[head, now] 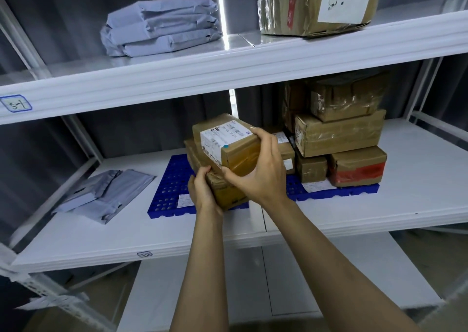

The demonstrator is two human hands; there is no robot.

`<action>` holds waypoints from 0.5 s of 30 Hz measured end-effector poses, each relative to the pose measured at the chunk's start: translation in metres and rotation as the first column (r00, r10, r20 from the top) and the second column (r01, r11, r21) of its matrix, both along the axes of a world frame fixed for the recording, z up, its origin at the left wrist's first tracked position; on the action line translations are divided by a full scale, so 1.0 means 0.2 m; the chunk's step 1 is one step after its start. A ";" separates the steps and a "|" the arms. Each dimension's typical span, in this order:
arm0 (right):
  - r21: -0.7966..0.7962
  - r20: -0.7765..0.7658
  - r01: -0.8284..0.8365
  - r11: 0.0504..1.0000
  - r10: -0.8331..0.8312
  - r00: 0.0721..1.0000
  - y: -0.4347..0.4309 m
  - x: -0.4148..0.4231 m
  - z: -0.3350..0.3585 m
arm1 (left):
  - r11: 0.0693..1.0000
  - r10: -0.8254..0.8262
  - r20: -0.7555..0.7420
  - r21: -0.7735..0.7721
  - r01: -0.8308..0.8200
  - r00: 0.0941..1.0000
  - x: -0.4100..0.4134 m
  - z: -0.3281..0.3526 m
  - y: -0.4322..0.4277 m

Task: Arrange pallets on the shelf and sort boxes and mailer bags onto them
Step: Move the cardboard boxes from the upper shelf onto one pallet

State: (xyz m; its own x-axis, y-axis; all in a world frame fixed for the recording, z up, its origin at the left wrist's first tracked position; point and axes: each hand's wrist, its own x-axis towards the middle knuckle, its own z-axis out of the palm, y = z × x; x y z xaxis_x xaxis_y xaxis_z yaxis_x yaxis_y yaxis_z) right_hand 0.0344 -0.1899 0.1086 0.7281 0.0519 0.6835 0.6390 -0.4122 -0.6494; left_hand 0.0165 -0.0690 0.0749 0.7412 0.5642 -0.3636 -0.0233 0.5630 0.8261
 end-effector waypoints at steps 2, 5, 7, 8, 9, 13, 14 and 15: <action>0.003 0.026 -0.035 0.999 0.035 0.999 -0.06 -0.05 0.01 | 0.999 0.024 0.004 -0.022 -0.024 1.000 -0.05 0.02 -0.03; 0.029 0.117 -0.105 0.994 0.101 0.988 -0.17 -0.15 0.04 | 0.996 0.070 0.028 -0.056 -0.068 0.997 -0.14 0.03 -0.09; 0.062 0.211 -0.168 0.984 0.152 0.966 -0.24 -0.21 0.10 | 0.994 0.093 0.052 -0.059 -0.090 0.994 -0.18 0.05 -0.13; 0.077 0.261 -0.202 0.976 0.176 0.949 -0.27 -0.25 0.14 | 0.993 0.103 0.058 -0.063 -0.099 0.993 -0.20 0.06 -0.16; 0.090 0.310 -0.229 0.969 0.191 0.931 -0.29 -0.29 0.19 | 0.992 0.110 0.064 -0.065 -0.106 0.992 -0.23 0.08 -0.19; 0.133 0.461 -0.259 0.957 0.172 0.871 -0.35 -0.37 0.41 | 0.990 0.133 0.070 -0.048 -0.130 0.989 -0.28 0.16 -0.30; 0.149 0.485 -0.255 0.955 0.154 0.861 -0.35 -0.38 0.46 | 0.990 0.135 0.071 -0.048 -0.132 0.988 -0.29 0.16 -0.32; 0.171 0.501 -0.245 0.954 0.130 0.855 -0.36 -0.39 0.52 | 0.990 0.134 0.074 -0.056 -0.130 0.988 -0.29 0.17 -0.33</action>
State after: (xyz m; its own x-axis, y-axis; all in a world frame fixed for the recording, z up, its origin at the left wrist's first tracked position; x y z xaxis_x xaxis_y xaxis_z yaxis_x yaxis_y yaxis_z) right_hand -0.0437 -0.2610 0.2122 0.2982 -0.0396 0.9537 0.9440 -0.1359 -0.3008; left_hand -0.0424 -0.1342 0.1097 0.6882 0.6414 -0.3391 -0.1629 0.5921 0.7893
